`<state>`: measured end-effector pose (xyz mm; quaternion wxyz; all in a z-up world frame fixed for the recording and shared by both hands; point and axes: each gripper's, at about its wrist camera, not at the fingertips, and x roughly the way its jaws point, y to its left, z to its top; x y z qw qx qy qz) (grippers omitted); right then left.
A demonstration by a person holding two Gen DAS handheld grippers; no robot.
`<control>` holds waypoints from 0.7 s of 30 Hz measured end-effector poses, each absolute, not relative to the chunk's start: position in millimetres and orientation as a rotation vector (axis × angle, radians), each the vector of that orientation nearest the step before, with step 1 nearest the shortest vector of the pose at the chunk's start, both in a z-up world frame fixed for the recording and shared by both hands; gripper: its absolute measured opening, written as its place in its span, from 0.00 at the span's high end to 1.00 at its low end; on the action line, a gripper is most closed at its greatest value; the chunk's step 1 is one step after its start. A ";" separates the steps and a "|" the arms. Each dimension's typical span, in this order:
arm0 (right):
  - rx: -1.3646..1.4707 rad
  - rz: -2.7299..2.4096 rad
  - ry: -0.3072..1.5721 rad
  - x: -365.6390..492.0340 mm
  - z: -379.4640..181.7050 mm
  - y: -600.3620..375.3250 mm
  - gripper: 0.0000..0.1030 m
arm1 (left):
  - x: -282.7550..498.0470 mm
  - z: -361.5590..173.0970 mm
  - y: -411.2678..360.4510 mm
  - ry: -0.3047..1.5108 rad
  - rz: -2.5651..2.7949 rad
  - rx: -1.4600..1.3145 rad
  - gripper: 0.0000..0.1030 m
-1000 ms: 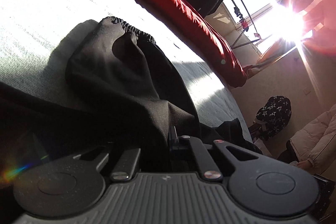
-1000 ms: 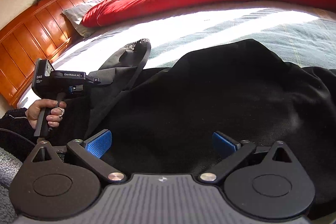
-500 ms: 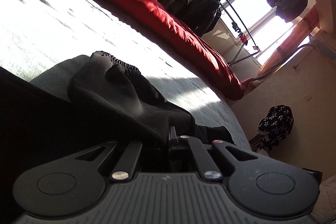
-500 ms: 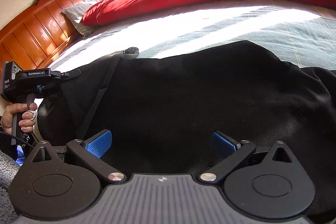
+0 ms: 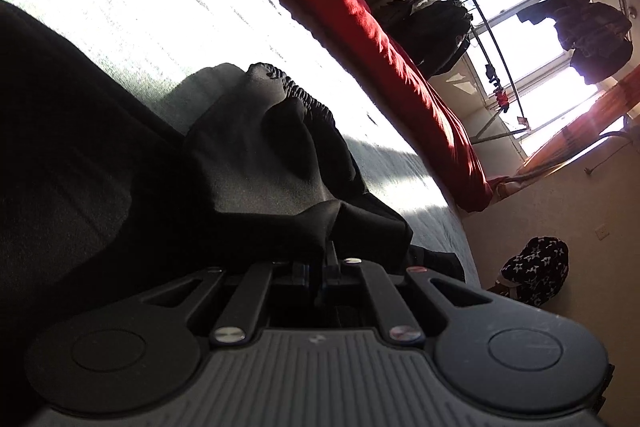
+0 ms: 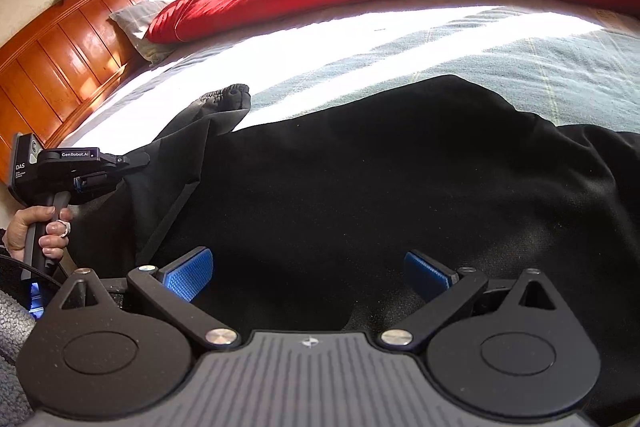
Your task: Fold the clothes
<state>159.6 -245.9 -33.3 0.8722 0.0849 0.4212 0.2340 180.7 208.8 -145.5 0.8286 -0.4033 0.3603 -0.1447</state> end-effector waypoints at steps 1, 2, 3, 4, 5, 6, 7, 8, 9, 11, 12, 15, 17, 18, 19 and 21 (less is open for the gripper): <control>0.177 0.489 0.883 158.6 -33.8 -245.6 0.00 | 179.5 -150.3 207.4 0.776 -0.318 -0.879 0.94; 0.181 0.493 0.885 157.4 -34.2 -245.5 0.00 | 178.3 -155.1 205.9 0.788 -0.328 -0.902 0.85; 0.185 0.496 0.887 156.0 -34.6 -245.4 0.00 | 176.2 -157.5 203.6 0.789 -0.339 -0.915 0.79; 0.188 0.500 0.891 154.5 -35.4 -245.8 0.00 | 174.0 -159.9 201.2 0.791 -0.349 -0.929 0.78; 0.188 0.500 0.894 152.8 -36.3 -246.6 0.00 | 171.8 -162.3 198.9 0.792 -0.360 -0.943 0.76; 0.186 0.499 0.899 151.4 -37.1 -247.2 0.00 | 169.8 -162.4 196.7 0.789 -0.368 -0.948 0.71; 0.186 0.498 0.902 150.0 -38.1 -248.2 0.00 | 167.8 -162.5 194.4 0.785 -0.376 -0.953 0.70; 0.190 0.497 0.905 148.3 -39.0 -249.4 0.00 | 166.3 -162.0 192.9 0.785 -0.378 -0.953 0.68; 0.194 0.495 0.907 146.5 -39.9 -250.7 0.00 | 164.5 -162.0 191.9 0.786 -0.375 -0.959 0.68; 0.196 0.499 0.909 142.0 -40.7 -253.2 0.00 | 158.8 -162.6 191.4 0.781 -0.371 -0.973 0.68; 0.196 0.504 0.908 140.1 -40.3 -254.0 0.00 | 155.5 -162.8 191.3 0.774 -0.368 -0.974 0.68; 0.195 0.510 0.905 135.0 -39.8 -256.8 0.00 | 152.1 -160.8 192.9 0.766 -0.327 -0.960 0.68; 0.187 0.508 0.901 130.7 -38.7 -258.8 0.00 | 148.5 -157.5 195.1 0.766 -0.298 -0.954 0.67; 0.191 0.509 0.894 128.1 -37.8 -260.4 0.00 | 145.6 -155.6 195.6 0.770 -0.290 -0.942 0.67; 0.196 0.511 0.888 125.6 -36.9 -262.2 0.00 | 142.7 -153.9 195.7 0.782 -0.286 -0.937 0.66; 0.208 0.511 0.877 121.0 -35.8 -265.3 0.00 | 137.5 -151.4 193.9 0.821 -0.302 -0.954 0.61</control>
